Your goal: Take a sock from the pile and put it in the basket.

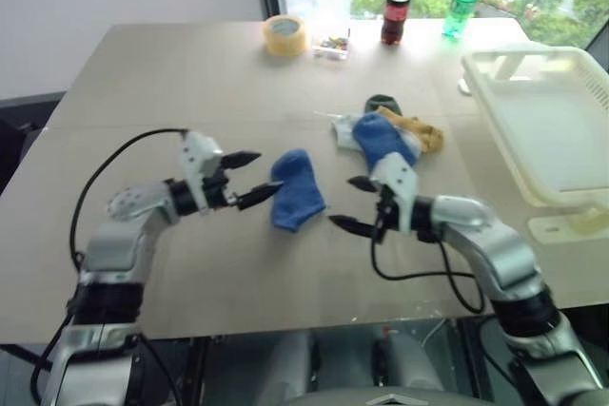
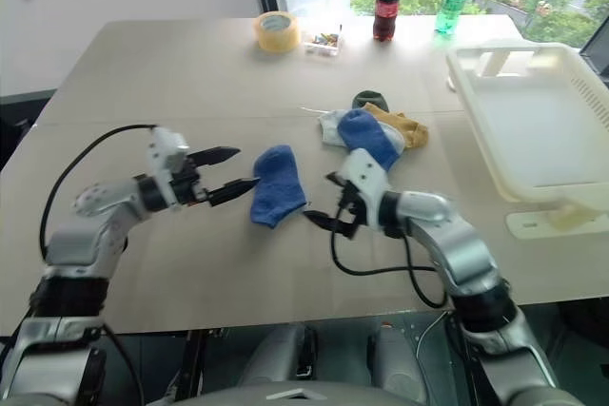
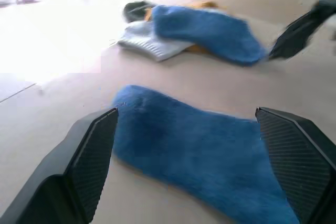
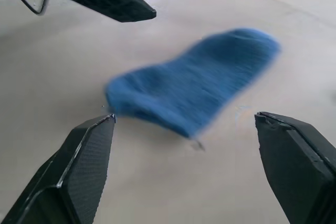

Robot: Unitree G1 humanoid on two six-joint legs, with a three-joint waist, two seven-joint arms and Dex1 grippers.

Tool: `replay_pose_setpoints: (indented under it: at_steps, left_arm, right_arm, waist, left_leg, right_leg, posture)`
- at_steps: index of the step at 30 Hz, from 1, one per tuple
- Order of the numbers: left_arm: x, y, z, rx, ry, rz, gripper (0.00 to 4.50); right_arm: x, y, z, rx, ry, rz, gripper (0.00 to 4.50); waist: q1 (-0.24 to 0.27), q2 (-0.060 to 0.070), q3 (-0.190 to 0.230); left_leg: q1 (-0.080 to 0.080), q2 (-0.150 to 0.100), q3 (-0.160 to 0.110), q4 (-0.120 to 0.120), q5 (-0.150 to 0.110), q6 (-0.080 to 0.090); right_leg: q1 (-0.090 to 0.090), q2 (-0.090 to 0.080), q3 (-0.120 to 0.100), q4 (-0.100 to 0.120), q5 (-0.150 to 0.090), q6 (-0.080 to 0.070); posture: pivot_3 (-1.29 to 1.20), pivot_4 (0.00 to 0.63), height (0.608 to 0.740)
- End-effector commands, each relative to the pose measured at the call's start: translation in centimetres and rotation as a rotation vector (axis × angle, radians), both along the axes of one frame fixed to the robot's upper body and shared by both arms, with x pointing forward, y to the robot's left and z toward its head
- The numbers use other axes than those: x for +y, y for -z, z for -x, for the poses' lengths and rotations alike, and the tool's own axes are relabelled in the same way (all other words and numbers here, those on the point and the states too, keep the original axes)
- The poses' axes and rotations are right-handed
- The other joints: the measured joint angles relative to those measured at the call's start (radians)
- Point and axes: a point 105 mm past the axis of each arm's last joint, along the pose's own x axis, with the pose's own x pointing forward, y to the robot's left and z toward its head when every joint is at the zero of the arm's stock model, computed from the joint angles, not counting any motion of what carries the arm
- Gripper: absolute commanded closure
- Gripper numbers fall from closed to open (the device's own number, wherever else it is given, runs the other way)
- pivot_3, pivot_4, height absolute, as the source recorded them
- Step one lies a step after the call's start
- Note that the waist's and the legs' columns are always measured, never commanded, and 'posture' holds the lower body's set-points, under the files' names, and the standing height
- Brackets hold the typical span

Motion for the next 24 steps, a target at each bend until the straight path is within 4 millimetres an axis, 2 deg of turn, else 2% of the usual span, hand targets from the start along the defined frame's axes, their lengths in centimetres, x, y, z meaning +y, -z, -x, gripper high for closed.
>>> replay_pose_setpoints:
  at_steps: [1,6,7,8,10,11,12,13,14,15,16,18,20,21,24]
  left_arm:
    - [-0.8,0.3,-2.9,-0.006,-0.025,-0.096,0.0]
    - [-3.5,1.3,-6.9,-0.004,-0.002,-0.206,0.0]
    - [-3.8,1.4,-7.3,-0.003,0.003,-0.225,0.26]
    - [-4.2,1.8,-7.4,-0.005,0.036,-0.26,0.26]
    - [-5.0,2.5,-7.3,-0.006,0.114,-0.341,1.04]
    - [-5.1,2.7,-7.4,0.005,0.124,-0.353,1.04]
    - [-5.0,2.7,-7.7,0.016,0.11,-0.351,1.49]
    - [-4.5,2.6,-8.2,0.044,0.055,-0.328,2.02]
    - [-3.8,2.5,-8.5,0.072,0.002,-0.305,2.12]
    - [-3.1,2.5,-8.7,0.092,-0.041,-0.291,2.62]
    - [-2.2,2.6,-8.5,0.111,-0.072,-0.28,2.79]
    - [-0.2,3.0,-7.8,0.147,-0.13,-0.265,3.6]
    - [2.0,3.1,-7.3,0.165,-0.219,-0.247,3.81]
    - [3.4,3.2,-7.0,0.174,-0.288,-0.234,4.31]
    - [6.3,3.1,-5.5,0.199,-0.464,-0.182,4.44]
  right_arm:
    - [-2.7,-2.5,1.9,-0.134,0.094,0.002,0.13]
    - [-4.2,-2.6,3.5,-0.157,0.176,0.028,0.13]
    - [-4.2,-2.6,3.6,-0.156,0.186,0.03,0.04]
    - [-4.3,-2.5,3.7,-0.156,0.199,0.034,0.04]
    - [-4.5,-2.4,3.8,-0.156,0.227,0.04,0.0]
    - [-4.5,-2.3,3.8,-0.157,0.239,0.042,0.0]
    - [-4.6,-2.3,3.8,-0.159,0.251,0.043,0.0]
    - [-4.7,-2.3,3.8,-0.162,0.263,0.048,0.0]
    - [-4.8,-2.2,3.8,-0.163,0.271,0.052,0.0]
    - [-4.8,-2.2,3.8,-0.163,0.276,0.053,0.0]
    - [-4.8,-2.2,3.8,-0.161,0.279,0.052,0.0]
    - [-4.7,-2.0,3.9,-0.152,0.274,0.05,0.0]
    - [-4.5,-1.8,3.8,-0.142,0.262,0.047,0.0]
    - [-4.3,-1.8,3.7,-0.137,0.249,0.044,0.0]
    - [-3.9,-1.7,3.5,-0.128,0.211,0.038,0.0]
  waist:
    - [0.002,0.0,0.0]
    - [0.01,0.0,0.001]
    - [0.011,-0.001,0.001]
    - [0.01,-0.001,0.001]
    - [0.003,-0.001,0.001]
    - [-0.001,-0.001,0.001]
    - [-0.001,-0.001,0.001]
    - [-0.001,-0.001,0.001]
    - [0.001,-0.001,0.001]
    - [0.001,-0.001,0.001]
    - [0.001,-0.001,0.001]
    - [-0.008,-0.001,0.001]
    - [-0.016,-0.001,0.001]
    - [-0.016,-0.001,0.001]
    - [-0.031,-0.001,0.001]
  left_leg:
    - [-0.001,-0.001,-0.001,0.001,0.0,0.0]
    - [-0.001,-0.001,-0.001,0.003,0.0,0.001]
    - [-0.001,-0.001,-0.001,0.004,0.0,0.001]
    - [-0.001,-0.002,-0.001,0.005,0.0,0.001]
    - [-0.001,-0.002,-0.001,0.006,0.0,0.001]
    - [-0.001,-0.002,-0.001,0.006,0.0,0.001]
    - [-0.001,-0.001,0.0,0.006,0.0,0.001]
    - [-0.001,0.0,0.0,0.006,0.0,0.001]
    - [-0.001,0.0,0.0,0.006,0.0,0.001]
    - [-0.001,0.0,-0.001,0.007,0.0,0.001]
    - [-0.001,0.0,-0.001,0.008,0.0,0.001]
    - [0.0,0.0,0.0,0.01,0.0,0.001]
    - [0.002,0.001,0.001,0.011,0.0,0.001]
    - [0.002,0.001,0.0,0.011,0.0,0.001]
    - [0.004,0.003,0.001,0.011,-0.001,0.002]
  right_leg:
    - [0.0,0.001,-0.003,0.0,0.0,0.0]
    - [0.001,0.004,-0.004,0.001,0.0,0.0]
    - [0.002,0.004,-0.004,0.001,0.0,0.0]
    - [0.002,0.004,-0.004,0.001,0.0,0.0]
    - [0.002,0.004,-0.003,0.001,0.0,0.001]
    - [0.002,0.005,-0.003,0.001,0.0,0.001]
    - [0.001,0.006,-0.002,0.002,0.0,0.001]
    - [0.001,0.006,-0.002,0.002,0.0,0.001]
    - [0.001,0.006,-0.002,0.002,0.0,0.001]
    - [0.001,0.006,-0.002,0.004,0.0,0.001]
    - [0.001,0.006,-0.002,0.004,0.0,0.001]
    - [0.001,0.006,-0.001,0.007,0.0,0.001]
    - [0.001,0.006,0.001,0.01,0.0,0.001]
    - [0.001,0.006,0.0,0.012,0.0,0.001]
    - [0.001,0.005,0.003,0.014,0.0,0.0]
  posture:
    - [0.0,0.15,0.74]
    - [0.0,0.15,0.74]
    - [0.0,0.15,0.74]
    - [0.0,0.15,0.74]
    - [0.0,0.15,0.74]
    - [0.0,0.15,0.74]
    - [0.0,0.15,0.74]
    - [0.0,0.15,0.74]
    - [0.0,0.15,0.74]
    - [0.0,0.15,0.74]
    - [0.0,0.15,0.74]
    - [0.0,0.15,0.74]
    - [0.0,0.15,0.74]
    - [0.0,0.15,0.74]
    - [0.0,0.15,0.74]
